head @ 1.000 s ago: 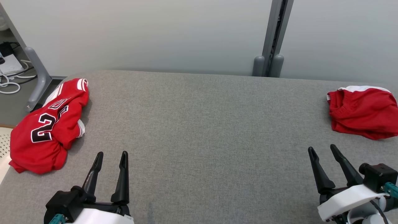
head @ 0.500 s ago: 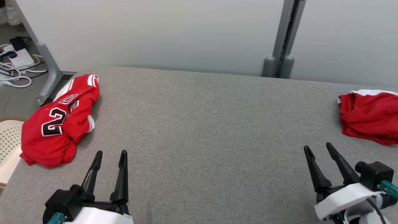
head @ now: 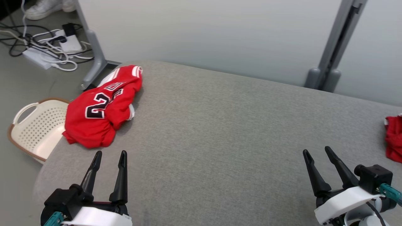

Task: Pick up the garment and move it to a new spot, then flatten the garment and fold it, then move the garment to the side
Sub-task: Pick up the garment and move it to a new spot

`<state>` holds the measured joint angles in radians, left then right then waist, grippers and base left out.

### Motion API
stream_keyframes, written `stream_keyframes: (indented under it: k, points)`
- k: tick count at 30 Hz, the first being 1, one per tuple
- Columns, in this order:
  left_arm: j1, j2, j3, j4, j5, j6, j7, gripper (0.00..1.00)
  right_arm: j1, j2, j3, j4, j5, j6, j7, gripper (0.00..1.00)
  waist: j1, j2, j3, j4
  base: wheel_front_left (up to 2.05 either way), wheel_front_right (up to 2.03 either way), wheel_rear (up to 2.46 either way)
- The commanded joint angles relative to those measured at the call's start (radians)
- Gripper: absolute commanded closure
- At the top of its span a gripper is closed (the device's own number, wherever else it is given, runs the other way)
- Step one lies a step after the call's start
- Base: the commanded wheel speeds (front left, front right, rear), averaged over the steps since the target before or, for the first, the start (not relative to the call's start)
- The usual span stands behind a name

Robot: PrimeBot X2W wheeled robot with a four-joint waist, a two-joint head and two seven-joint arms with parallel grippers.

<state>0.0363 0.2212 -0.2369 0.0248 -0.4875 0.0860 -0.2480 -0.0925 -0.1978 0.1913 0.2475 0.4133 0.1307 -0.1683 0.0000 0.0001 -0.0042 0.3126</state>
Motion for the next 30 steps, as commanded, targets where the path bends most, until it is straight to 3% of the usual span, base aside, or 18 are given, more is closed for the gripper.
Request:
stream_keyframes:
  k: [1, 14, 30]
  points:
    - [0.001, 0.009, 0.004, -0.001, -0.004, 0.003, -0.001, 0.00, 0.000, -0.005, -0.001, 0.005, 0.000, 0.000, -0.009, 0.00, 0.0000, -0.0001, -0.008, 0.029, 0.00, 0.00, 0.00]
    - [0.014, 0.025, 0.003, -0.016, -0.010, 0.012, 0.014, 0.00, -0.004, 0.008, 0.020, 0.018, 0.008, 0.000, -0.027, 0.00, 0.0000, -0.0001, -0.023, 0.132, 0.00, 0.00, 0.00]
    - [0.022, 0.025, 0.017, -0.027, -0.021, 0.027, 0.003, 0.00, -0.026, 0.007, 0.036, 0.028, 0.018, 0.000, -0.043, 0.00, 0.0000, -0.0001, -0.007, 0.121, 0.00, 0.00, 0.00]
